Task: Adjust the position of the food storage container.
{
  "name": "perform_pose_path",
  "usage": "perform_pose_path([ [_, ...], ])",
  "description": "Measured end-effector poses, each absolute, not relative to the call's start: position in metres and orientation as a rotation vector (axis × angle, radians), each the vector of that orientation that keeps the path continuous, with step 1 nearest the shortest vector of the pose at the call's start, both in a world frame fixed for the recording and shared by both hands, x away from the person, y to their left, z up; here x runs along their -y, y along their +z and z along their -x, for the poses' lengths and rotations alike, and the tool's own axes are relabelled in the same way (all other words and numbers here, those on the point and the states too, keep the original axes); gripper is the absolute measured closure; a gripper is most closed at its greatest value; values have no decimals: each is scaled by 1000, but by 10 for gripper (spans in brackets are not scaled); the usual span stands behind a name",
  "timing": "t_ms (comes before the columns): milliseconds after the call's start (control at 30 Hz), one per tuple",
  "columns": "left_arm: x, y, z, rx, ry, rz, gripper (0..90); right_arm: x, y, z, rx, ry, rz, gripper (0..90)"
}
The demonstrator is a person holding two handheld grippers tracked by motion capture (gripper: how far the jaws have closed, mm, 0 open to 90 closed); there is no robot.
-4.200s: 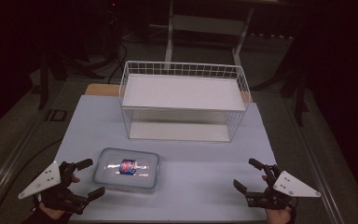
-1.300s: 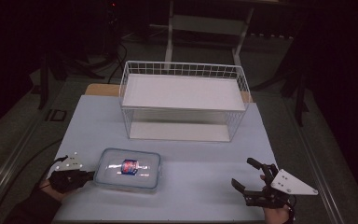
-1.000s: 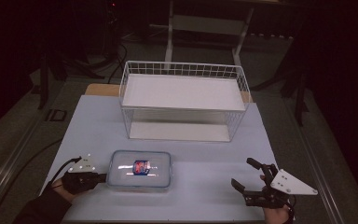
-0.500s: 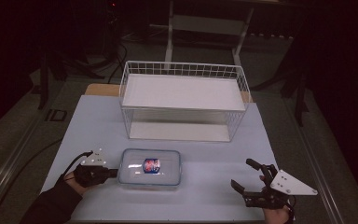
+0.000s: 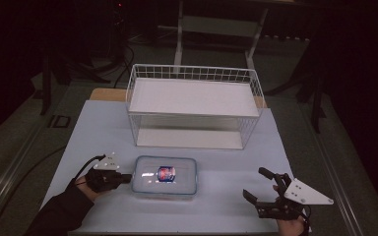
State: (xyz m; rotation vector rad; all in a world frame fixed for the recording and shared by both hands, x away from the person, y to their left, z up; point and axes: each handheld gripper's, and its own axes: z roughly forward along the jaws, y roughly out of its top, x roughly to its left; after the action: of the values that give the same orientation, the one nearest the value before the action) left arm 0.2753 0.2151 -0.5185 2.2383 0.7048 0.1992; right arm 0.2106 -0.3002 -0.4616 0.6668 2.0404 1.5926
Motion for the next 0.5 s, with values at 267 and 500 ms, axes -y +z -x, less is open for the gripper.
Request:
perform_pose_path([
  [267,-193,-519,-287,-676,168,-2241,896,299,-463,-210,-2050,1599,-664,133],
  [500,-171,-518,-291,-634,145,-2246,897,299,-463,-210,-2049,1602,-663,132],
])
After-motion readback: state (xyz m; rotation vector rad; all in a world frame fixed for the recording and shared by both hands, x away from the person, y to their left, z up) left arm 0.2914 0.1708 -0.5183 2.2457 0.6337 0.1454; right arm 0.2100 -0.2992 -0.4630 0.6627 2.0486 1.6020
